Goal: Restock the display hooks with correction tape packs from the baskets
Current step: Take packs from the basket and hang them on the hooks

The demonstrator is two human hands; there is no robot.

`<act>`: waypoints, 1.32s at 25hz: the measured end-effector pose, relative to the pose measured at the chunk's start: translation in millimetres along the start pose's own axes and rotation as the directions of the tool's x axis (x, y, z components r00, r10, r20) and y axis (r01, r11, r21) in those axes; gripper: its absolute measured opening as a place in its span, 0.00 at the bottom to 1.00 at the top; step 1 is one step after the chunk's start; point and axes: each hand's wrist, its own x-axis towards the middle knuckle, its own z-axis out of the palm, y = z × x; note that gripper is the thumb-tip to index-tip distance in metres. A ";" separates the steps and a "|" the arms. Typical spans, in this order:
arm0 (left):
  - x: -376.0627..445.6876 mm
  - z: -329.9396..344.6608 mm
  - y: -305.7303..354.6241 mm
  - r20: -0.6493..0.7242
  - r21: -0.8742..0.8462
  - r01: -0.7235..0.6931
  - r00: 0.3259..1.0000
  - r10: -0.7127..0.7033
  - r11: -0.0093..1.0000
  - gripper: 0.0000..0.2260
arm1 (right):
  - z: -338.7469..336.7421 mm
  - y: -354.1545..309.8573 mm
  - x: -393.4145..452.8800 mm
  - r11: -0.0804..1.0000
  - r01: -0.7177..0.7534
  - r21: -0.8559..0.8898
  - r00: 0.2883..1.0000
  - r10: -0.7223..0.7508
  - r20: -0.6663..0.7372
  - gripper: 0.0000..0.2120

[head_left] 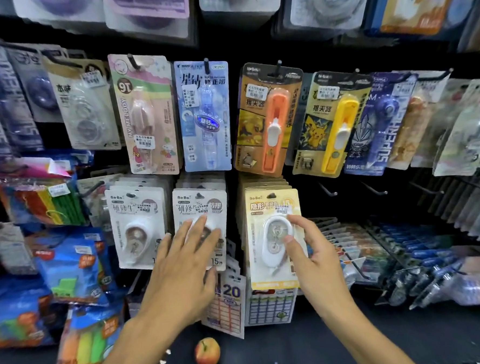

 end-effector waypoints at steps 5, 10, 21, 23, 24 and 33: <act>0.8 8.5 -2.6 0.061 0.010 0.002 0.998 -0.002 1.000 0.35 | 23.0 18.8 45.3 0.982 -0.016 -0.190 1.000 0.016 -0.005 0.13; -8.0 10.4 -14.4 0.089 0.026 -0.013 0.996 0.011 1.000 0.37 | 41.2 40.0 110.4 0.924 0.007 -0.382 0.999 0.006 0.032 0.23; -41.7 24.7 -11.2 0.354 0.044 -0.062 0.934 0.042 0.997 0.34 | 76.4 160.7 -128.8 0.742 0.339 -0.578 0.926 -0.154 0.344 0.18; -46.4 38.9 -4.4 0.471 0.015 -0.076 0.880 0.060 0.997 0.33 | 67.3 176.9 -185.8 0.740 0.397 -0.543 0.727 0.107 0.678 0.16; -52.3 46.4 -1.0 0.542 -0.006 -0.080 0.837 0.071 0.997 0.32 | 57.4 188.5 -205.4 0.743 0.380 -0.551 0.565 0.285 0.774 0.12; -167.5 177.5 -22.1 0.899 0.021 0.322 0.408 -0.159 0.946 0.21 | 11.7 250.8 -192.2 0.449 -0.236 -0.862 0.531 0.802 0.273 0.06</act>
